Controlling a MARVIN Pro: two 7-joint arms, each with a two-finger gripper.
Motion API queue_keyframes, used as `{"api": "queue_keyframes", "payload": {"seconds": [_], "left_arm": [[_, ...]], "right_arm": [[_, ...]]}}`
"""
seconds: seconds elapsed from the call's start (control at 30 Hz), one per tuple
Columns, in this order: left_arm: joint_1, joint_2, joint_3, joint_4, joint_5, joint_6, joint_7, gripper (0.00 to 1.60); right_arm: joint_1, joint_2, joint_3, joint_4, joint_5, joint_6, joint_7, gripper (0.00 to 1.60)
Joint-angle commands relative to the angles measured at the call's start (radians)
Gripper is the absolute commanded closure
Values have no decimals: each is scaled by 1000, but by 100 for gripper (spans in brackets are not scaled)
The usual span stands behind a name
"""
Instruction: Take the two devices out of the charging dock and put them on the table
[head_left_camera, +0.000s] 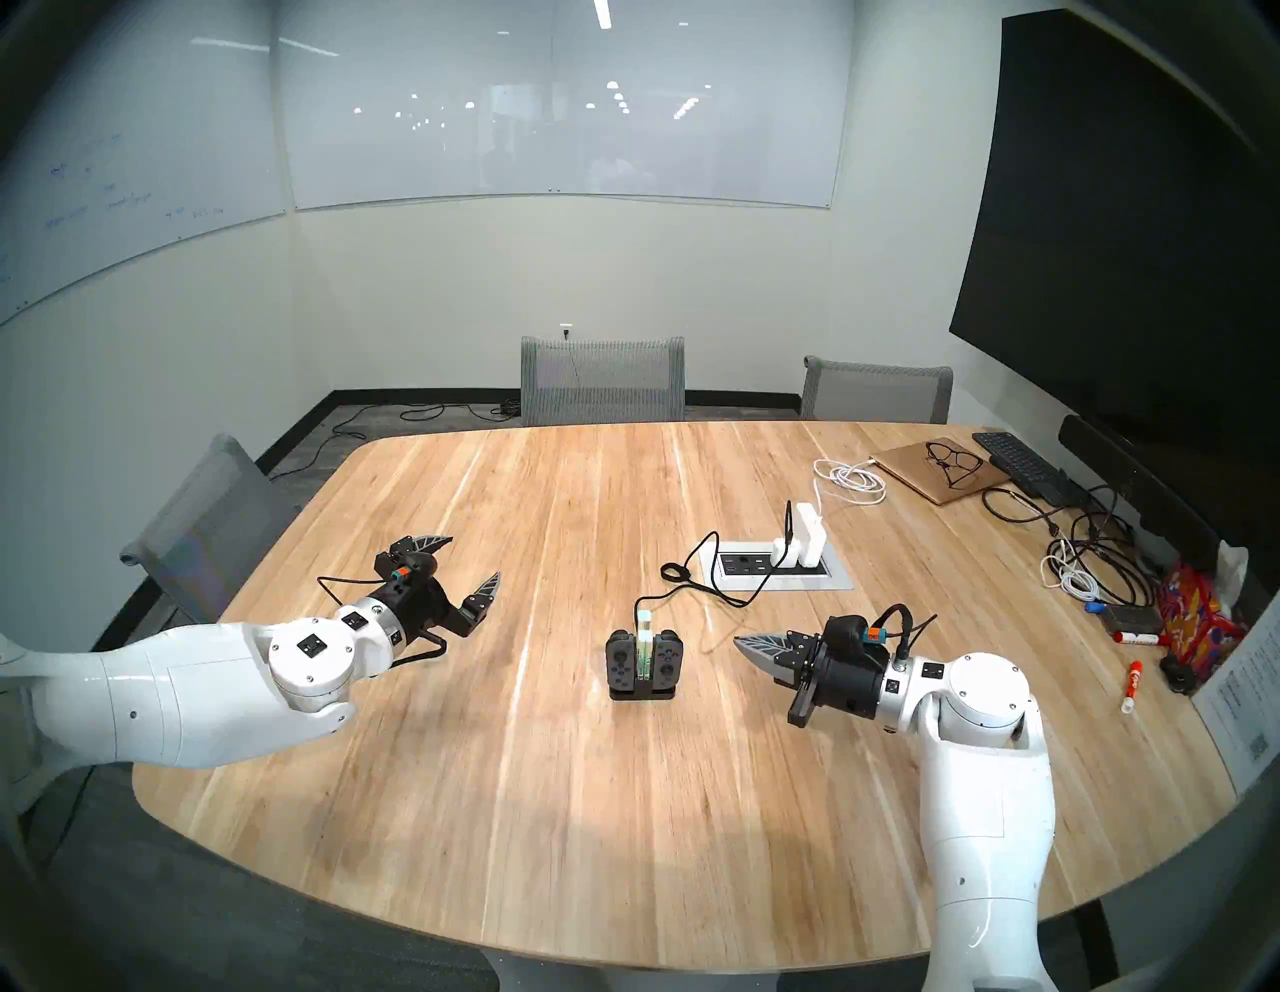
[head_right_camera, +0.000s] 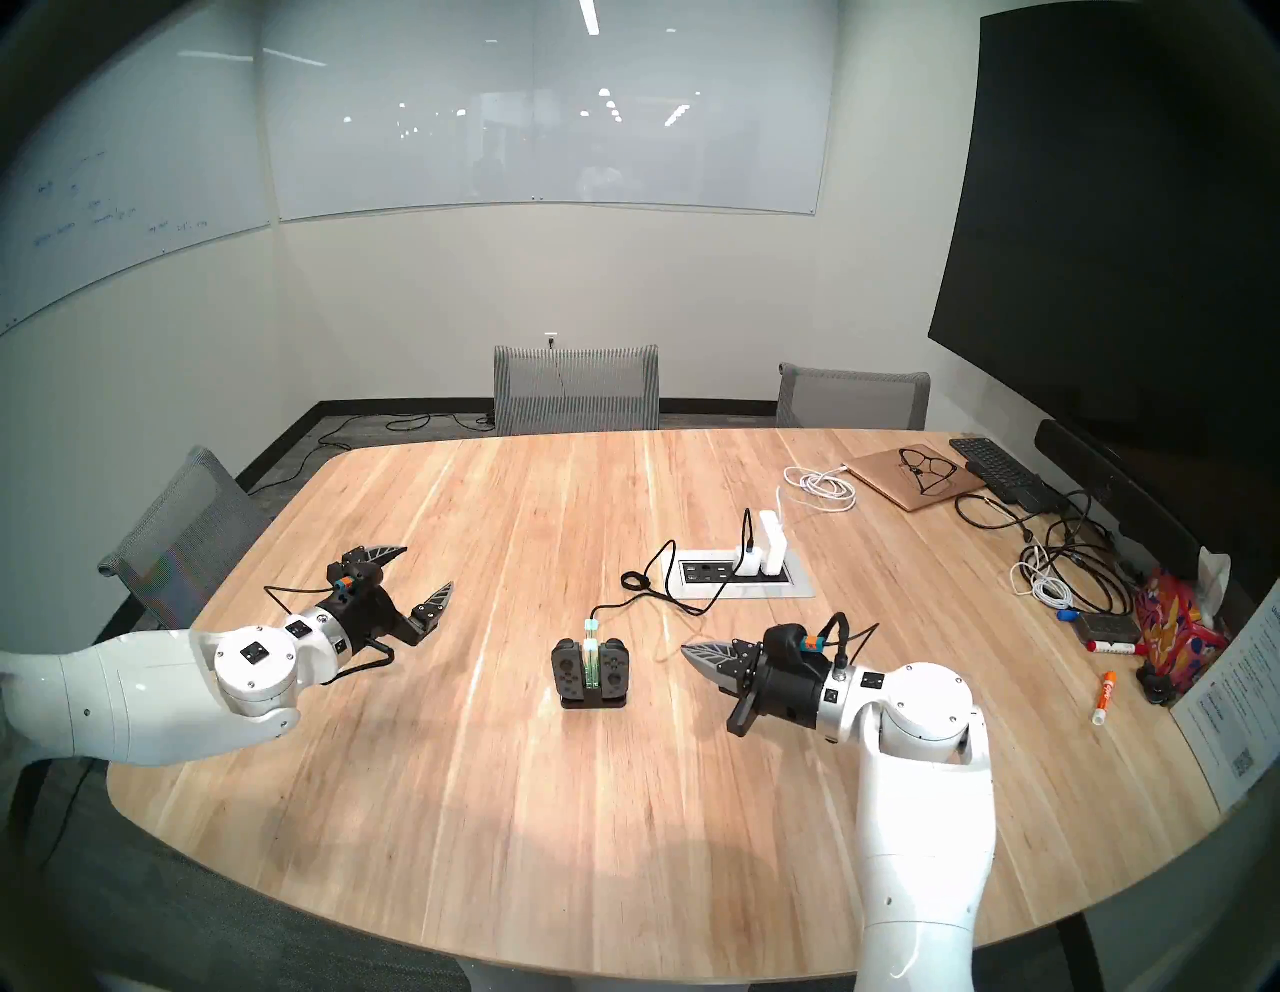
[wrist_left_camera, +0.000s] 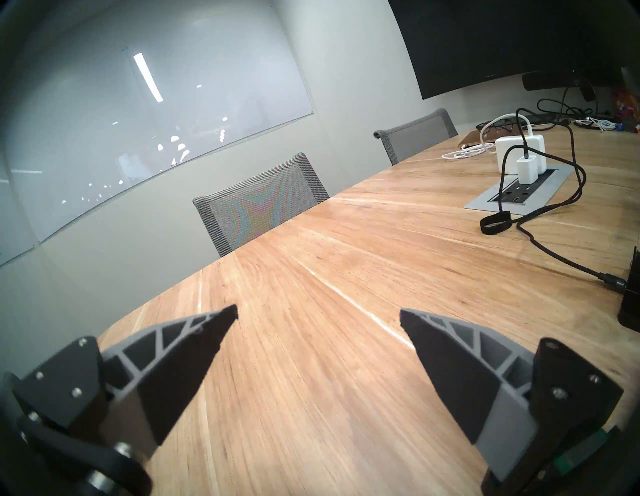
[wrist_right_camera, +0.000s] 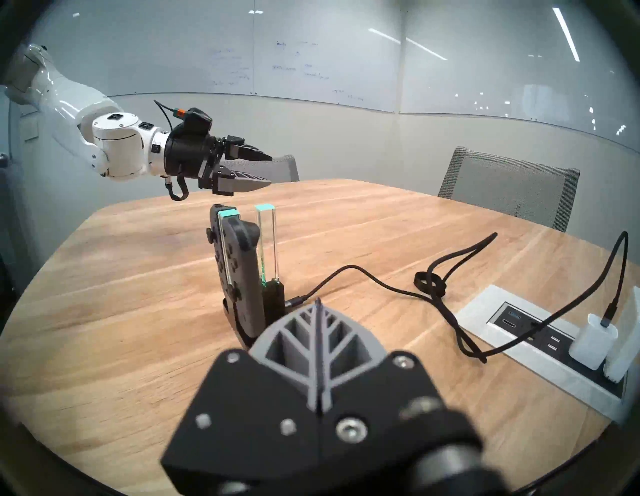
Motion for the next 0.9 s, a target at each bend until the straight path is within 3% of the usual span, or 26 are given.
{"api": "queue_keyframes", "payload": {"seconds": [0.0, 0.87], "left_arm": [[-15, -1, -13, 0, -2, -3, -1, 0], [-15, -1, -13, 0, -3, -3, -1, 0]], "right_arm": [[39, -31, -32, 14, -14, -4, -31, 160], [84, -69, -95, 82, -75, -34, -99, 160]]}}
